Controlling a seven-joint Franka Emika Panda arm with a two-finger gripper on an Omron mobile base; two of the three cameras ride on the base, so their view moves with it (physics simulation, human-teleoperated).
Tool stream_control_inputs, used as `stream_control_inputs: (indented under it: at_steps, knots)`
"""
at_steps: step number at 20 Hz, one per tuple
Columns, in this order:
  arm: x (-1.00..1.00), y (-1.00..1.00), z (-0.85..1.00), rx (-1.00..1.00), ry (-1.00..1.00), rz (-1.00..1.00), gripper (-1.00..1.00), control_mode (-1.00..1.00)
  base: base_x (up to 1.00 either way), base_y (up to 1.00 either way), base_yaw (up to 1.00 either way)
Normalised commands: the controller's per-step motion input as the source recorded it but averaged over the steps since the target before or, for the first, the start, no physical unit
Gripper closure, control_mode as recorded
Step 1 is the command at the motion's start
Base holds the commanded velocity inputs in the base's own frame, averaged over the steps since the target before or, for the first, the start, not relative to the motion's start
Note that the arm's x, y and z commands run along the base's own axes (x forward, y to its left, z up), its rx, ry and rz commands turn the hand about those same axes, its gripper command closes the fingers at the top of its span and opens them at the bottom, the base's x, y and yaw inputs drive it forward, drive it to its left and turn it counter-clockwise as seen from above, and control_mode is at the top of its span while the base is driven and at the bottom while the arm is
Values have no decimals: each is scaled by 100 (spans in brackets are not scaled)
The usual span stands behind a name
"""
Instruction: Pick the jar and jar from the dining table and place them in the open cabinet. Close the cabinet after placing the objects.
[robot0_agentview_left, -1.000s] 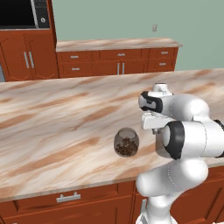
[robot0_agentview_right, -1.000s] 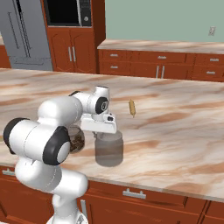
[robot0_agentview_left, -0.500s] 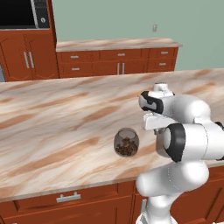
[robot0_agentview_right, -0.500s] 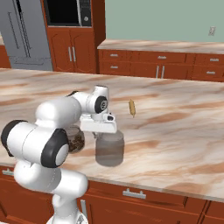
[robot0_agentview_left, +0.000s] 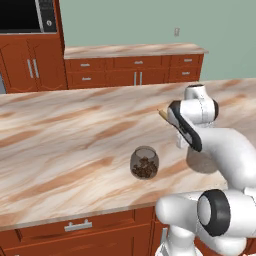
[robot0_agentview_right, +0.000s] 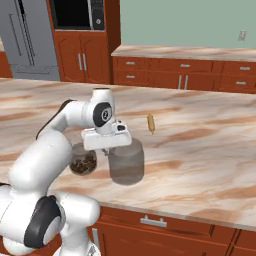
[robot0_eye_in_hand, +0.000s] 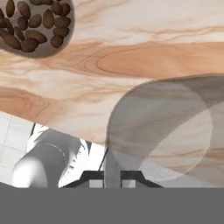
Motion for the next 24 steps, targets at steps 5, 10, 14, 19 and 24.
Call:
stream_control_inputs:
  at_steps: [5, 10, 14, 19, 24]
  knots:
    - [-67, 0, 69, -8, -16, 37, 100, -100, 0, 0, 0]
    - [-48, 0, 51, -2, -13, 45, 100, -100, 0, 0, 0]
    - [-3, 3, 15, 0, -4, 39, 100, -100, 0, 0, 0]
    - [0, 0, 0, 0, -2, 9, 100, 100, -3, 0, 1]
    - [0, 0, 0, 0, 0, 0, 100, 100, -48, 15, 9]
